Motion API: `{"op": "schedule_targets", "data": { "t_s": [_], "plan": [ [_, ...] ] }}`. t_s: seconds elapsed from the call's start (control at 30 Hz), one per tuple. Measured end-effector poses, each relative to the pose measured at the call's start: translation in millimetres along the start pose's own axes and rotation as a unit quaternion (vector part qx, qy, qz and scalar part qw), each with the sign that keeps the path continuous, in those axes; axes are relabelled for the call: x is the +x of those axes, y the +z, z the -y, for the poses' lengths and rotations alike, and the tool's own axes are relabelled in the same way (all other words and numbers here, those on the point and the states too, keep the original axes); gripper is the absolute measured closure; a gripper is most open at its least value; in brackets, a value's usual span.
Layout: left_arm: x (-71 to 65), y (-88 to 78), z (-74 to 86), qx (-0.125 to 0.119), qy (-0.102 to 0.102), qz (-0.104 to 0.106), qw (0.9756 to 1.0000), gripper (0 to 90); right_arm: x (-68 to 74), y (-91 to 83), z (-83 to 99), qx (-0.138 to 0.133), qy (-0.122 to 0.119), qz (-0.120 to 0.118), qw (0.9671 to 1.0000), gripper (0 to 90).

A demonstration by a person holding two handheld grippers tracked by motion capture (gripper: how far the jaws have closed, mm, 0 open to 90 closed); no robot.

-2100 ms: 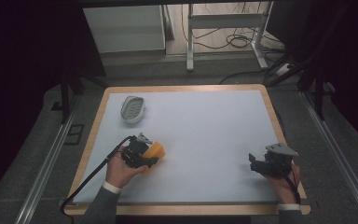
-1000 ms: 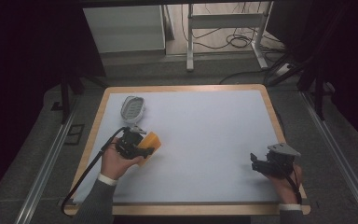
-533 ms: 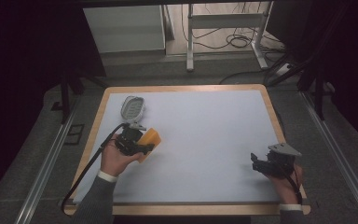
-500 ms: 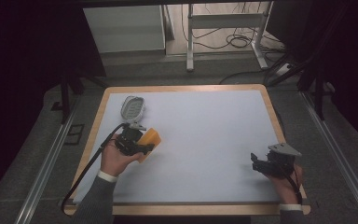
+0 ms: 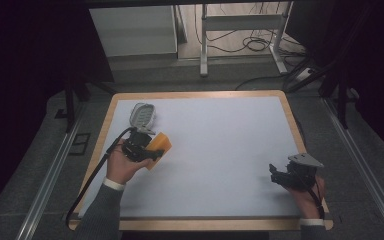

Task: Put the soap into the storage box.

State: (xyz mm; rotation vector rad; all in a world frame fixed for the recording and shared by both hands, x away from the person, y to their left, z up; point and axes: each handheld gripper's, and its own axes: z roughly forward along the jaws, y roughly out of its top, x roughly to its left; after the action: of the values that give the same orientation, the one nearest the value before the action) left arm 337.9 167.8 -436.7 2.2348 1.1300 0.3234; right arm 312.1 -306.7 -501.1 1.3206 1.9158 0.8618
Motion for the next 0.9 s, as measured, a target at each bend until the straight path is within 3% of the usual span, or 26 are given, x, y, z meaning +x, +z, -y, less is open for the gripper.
{"op": "schedule_targets", "data": {
  "t_s": [0.9],
  "plan": [
    [17.6, -7.3, -14.7, -0.010, -0.008, -0.015, 0.9998, 61.2, -1.3, 0.1, 0.3, 0.001, 0.001, 0.002, 1.0000, 8.8]
  ]
}}
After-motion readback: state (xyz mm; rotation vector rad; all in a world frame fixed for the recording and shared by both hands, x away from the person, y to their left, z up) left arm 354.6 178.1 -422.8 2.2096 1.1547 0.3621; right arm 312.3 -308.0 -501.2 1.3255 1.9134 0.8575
